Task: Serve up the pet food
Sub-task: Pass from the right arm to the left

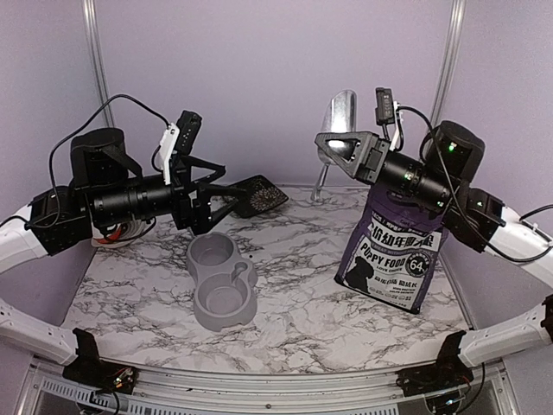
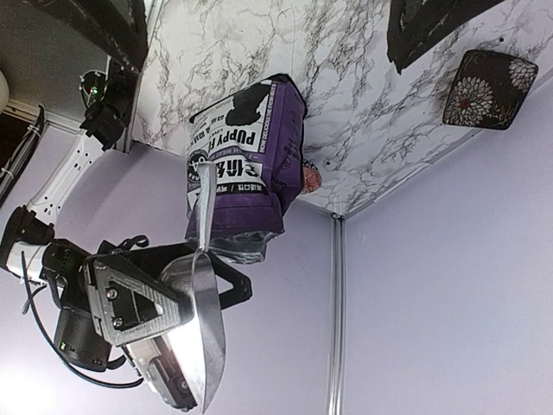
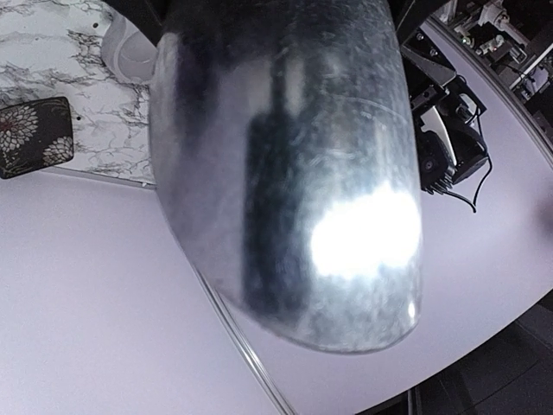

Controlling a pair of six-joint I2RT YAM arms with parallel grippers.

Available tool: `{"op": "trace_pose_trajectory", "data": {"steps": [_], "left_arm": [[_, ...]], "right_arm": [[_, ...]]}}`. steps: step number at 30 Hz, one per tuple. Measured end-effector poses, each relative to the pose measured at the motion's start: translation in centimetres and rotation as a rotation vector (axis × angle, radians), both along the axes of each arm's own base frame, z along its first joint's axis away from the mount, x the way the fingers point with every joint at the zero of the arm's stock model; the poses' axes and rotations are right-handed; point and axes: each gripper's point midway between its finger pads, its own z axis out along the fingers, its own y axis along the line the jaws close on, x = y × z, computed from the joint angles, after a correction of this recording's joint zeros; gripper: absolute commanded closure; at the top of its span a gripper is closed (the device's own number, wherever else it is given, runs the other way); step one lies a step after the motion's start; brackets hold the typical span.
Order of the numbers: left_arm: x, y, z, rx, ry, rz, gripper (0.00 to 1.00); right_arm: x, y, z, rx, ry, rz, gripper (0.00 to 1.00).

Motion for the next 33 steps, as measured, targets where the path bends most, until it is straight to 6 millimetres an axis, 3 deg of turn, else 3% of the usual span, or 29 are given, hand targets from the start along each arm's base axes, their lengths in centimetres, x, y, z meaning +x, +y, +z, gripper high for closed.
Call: {"op": "trace_pose_trajectory", "data": {"steps": [7, 12, 18, 22, 27, 33], "left_arm": [[-0.3, -0.8, 1.5, -0.092, -0.015, -0.038, 0.14], [0.0, -1.8, 1.8, -0.176, 0.086, -0.04, 0.21], [0.5, -3.1, 2.8, -0.356, 0.307, -0.053, 0.23], [-0.3, -3.5, 4.5, -0.482, 0.426, -0.126, 0.25], [-1.3, -4.0, 6.3, -0.615, 0.557, -0.23, 0.35], [-0.9, -5.1, 6.3, -0.705, 0.741, -0.271, 0.36]], "right_arm": [[0.4, 0.4, 1.1, 0.097, 0.03, 0.014, 0.84], [0.1, 0.9, 2.6, 0.155, -0.021, 0.05, 0.85], [-1.5, 1.3, 4.5, 0.198, -0.177, 0.122, 0.87], [-2.5, 1.5, 5.6, 0.242, -0.258, 0.17, 0.87], [-4.2, 1.8, 6.1, 0.278, -0.362, 0.258, 0.89], [-5.9, 1.8, 6.1, 0.286, -0.507, 0.311, 0.95]]}}
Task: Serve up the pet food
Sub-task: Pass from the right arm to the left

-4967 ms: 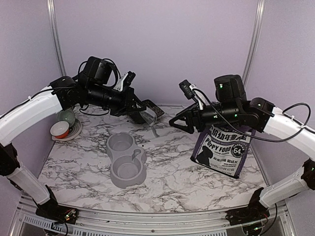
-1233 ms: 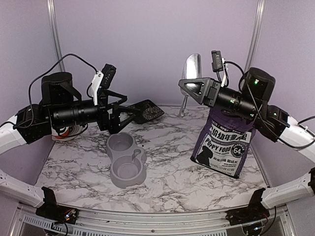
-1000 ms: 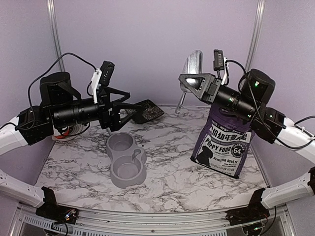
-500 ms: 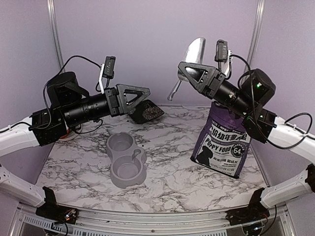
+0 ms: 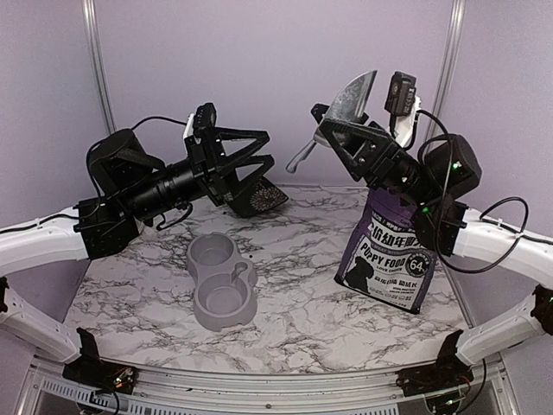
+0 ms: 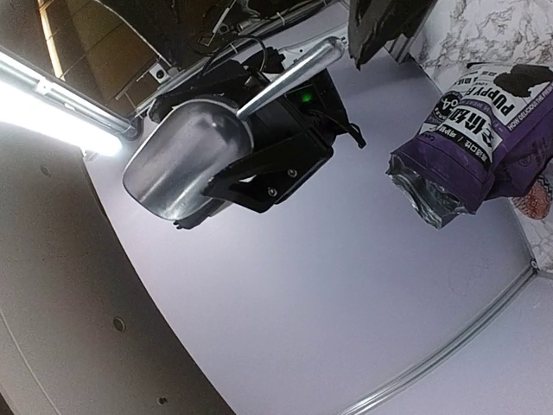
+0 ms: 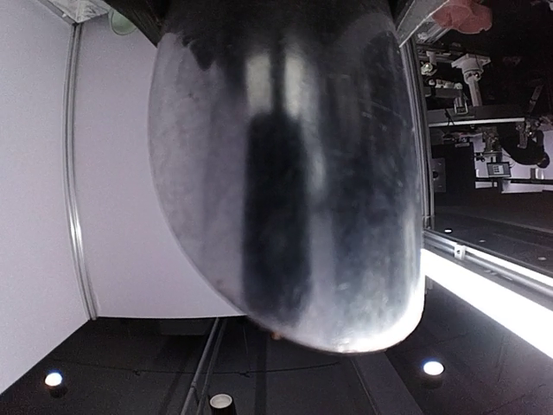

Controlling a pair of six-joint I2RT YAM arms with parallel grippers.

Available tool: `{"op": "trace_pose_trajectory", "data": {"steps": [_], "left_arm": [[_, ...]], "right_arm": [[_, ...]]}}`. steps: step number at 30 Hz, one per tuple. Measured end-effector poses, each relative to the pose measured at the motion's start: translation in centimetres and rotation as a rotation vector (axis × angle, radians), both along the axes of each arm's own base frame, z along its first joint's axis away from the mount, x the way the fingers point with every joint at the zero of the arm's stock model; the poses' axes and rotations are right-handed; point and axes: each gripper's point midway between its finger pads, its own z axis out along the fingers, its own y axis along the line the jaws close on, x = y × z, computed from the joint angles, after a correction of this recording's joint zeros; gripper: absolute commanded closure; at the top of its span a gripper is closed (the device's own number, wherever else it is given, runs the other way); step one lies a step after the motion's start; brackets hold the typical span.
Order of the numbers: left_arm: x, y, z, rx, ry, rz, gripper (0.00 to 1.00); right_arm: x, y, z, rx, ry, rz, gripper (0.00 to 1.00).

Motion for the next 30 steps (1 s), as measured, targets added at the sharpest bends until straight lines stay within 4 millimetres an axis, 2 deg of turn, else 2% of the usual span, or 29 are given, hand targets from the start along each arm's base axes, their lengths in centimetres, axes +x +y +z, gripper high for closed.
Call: {"op": "trace_pose_trajectory", "data": {"steps": [7, 14, 21, 25, 30], "left_arm": [[0.2, -0.3, 0.1, -0.063, 0.142, -0.045, 0.41], [-0.5, 0.1, 1.3, -0.141, 0.2, -0.11, 0.46], [-1.0, 0.2, 1.8, -0.175, 0.227, -0.153, 0.47], [-0.9, 0.2, 1.1, -0.172, 0.247, -0.159, 0.43], [-0.3, 0.1, -0.3, -0.148, 0.268, -0.145, 0.43]], "right_arm": [[-2.1, -0.5, 0.8, 0.071, -0.18, 0.045, 0.99], [-3.7, -0.2, 0.0, 0.138, -0.322, 0.134, 1.0], [-3.9, 0.7, -0.5, 0.161, -0.376, 0.192, 1.0], [-4.2, 0.7, -0.4, 0.165, -0.393, 0.212, 1.0], [-5.1, 0.2, 0.7, 0.19, -0.413, 0.272, 1.0]]}}
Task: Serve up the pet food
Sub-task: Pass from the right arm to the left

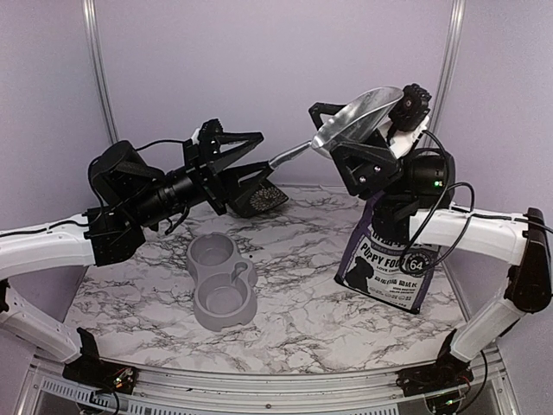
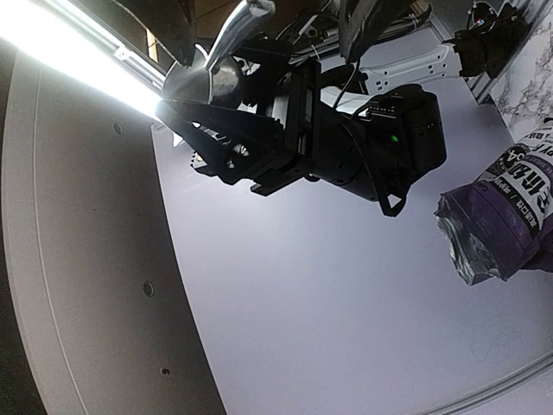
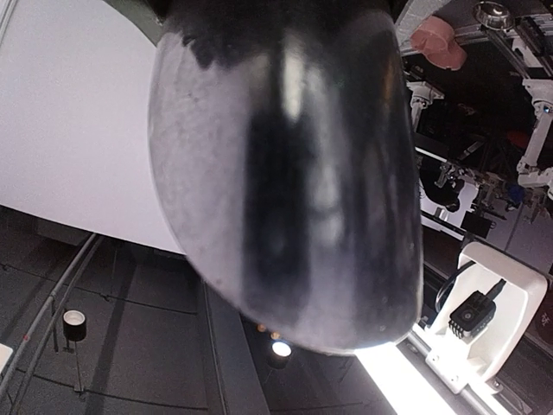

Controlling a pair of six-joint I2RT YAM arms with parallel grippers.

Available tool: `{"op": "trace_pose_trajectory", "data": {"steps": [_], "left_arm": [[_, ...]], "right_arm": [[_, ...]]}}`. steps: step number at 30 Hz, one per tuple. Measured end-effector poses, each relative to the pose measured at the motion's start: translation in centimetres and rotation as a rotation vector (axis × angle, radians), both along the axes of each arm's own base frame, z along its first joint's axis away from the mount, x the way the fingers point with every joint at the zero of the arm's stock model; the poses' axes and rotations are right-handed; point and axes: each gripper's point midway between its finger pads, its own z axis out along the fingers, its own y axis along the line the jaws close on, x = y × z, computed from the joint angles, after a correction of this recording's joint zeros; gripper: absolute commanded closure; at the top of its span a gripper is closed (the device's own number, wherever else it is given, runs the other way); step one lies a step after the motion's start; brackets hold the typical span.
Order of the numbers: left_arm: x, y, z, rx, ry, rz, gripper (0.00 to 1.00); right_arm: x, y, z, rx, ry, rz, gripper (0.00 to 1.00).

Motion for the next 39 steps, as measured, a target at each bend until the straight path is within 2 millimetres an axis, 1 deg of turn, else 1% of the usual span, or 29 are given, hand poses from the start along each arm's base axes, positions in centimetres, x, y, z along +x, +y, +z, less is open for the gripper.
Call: {"op": "trace_pose_trajectory", "data": {"steps": [4, 9, 16, 25, 30, 32, 33, 34, 39], "left_arm": [[0.1, -0.1, -0.3, 0.007, -0.002, -0.012, 0.43], [-0.2, -0.8, -1.1, 0.026, 0.012, -0.052, 0.46], [-0.9, -0.8, -0.5, 0.006, 0.011, -0.096, 0.56], [-1.2, -0.5, 0.0, -0.013, 0.012, -0.112, 0.74], [-1.2, -0.5, 0.0, -0.013, 0.019, -0.111, 0.9], [-1.2, -0.4, 0.3, -0.027, 0.021, -0.109, 0.97], [-1.3, -0.1, 0.6, -0.037, 0.015, -0.107, 1.0], [-1.4, 0.0, 0.8, -0.041, 0.015, -0.108, 1.0], [-1.3, 0.1, 0.3, -0.037, 0.024, -0.101, 1.0]], "right_arm": [[-0.3, -0.1, 0.0, -0.004, -0.005, 0.024, 1.0], [-0.1, 0.3, -0.3, -0.007, -0.014, 0.013, 1.0], [0.7, 1.2, -0.6, -0.005, -0.031, -0.004, 1.0], [2.0, 2.8, -2.2, -0.038, -0.009, -0.008, 1.0], [1.9, 2.7, -2.1, -0.028, -0.017, -0.009, 1.0], [1.8, 2.6, -2.0, -0.015, -0.032, -0.016, 0.99], [1.8, 2.5, -2.0, -0.012, -0.035, -0.019, 0.95], [1.8, 2.5, -2.0, -0.011, -0.035, -0.021, 0.89], [2.0, 2.6, -2.4, -0.015, -0.022, -0.037, 0.47]]}}
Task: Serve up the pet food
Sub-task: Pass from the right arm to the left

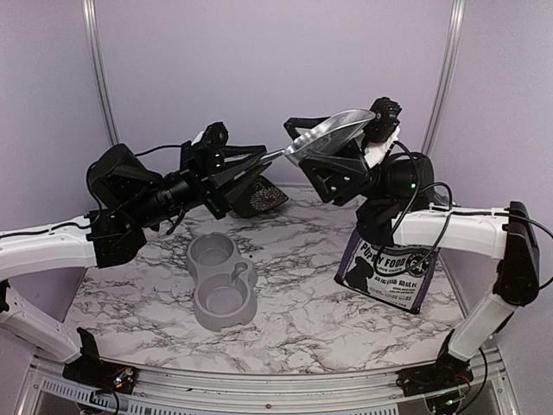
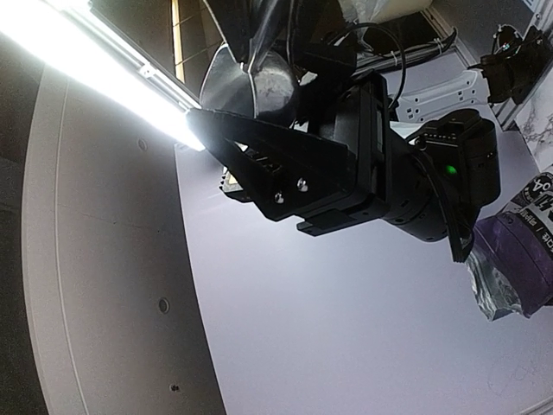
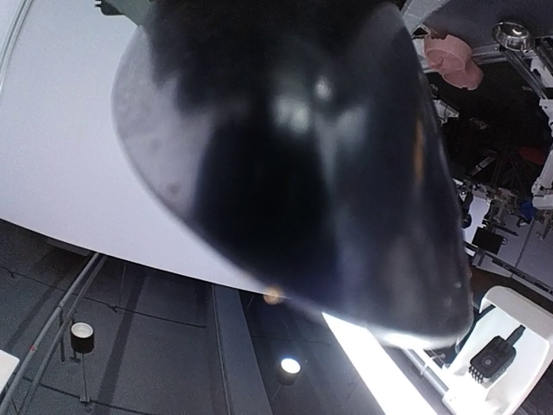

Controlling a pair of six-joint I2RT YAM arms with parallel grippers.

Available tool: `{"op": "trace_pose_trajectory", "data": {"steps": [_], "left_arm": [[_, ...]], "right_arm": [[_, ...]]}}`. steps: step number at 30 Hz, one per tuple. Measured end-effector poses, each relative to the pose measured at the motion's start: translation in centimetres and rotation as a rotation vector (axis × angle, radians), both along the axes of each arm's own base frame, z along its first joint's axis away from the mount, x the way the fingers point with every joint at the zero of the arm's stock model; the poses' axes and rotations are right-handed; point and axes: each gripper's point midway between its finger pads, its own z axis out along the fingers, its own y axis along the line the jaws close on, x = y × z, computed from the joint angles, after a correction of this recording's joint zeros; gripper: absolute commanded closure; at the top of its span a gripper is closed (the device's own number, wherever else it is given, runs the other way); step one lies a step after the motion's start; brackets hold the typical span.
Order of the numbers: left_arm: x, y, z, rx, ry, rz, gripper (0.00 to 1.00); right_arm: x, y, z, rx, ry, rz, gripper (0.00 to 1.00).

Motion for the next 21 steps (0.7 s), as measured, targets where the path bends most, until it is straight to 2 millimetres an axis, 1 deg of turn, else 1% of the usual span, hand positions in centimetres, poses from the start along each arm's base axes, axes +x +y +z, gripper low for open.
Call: {"op": "trace_pose_trajectory", "data": {"steps": [2, 6, 10, 12, 17, 21], "left_arm": [[0.2, 0.0, -0.3, 0.003, 0.007, 0.008, 1.0], [0.4, 0.3, -0.7, 0.007, 0.013, 0.03, 1.0], [0.6, 0.7, -0.6, 0.001, 0.002, 0.059, 1.0], [0.8, 1.0, -0.6, -0.003, -0.004, 0.084, 1.0], [1.7, 2.2, -1.1, 0.001, -0.018, 0.163, 1.0], [2.8, 2.9, -1.6, 0.022, -0.071, 0.236, 1.0]], "right_arm": [[0.2, 0.1, -0.3, -0.005, 0.016, -0.01, 0.35], [0.8, 0.1, -1.1, -0.032, 0.071, -0.044, 0.15], [1.6, -0.3, -1.5, -0.067, 0.15, -0.114, 0.04], [1.9, -0.6, -1.5, -0.089, 0.19, -0.154, 0.0], [2.5, -1.7, -1.0, -0.137, 0.272, -0.256, 0.0], [3.7, -2.5, -1.4, -0.209, 0.379, -0.351, 0.0]]}}
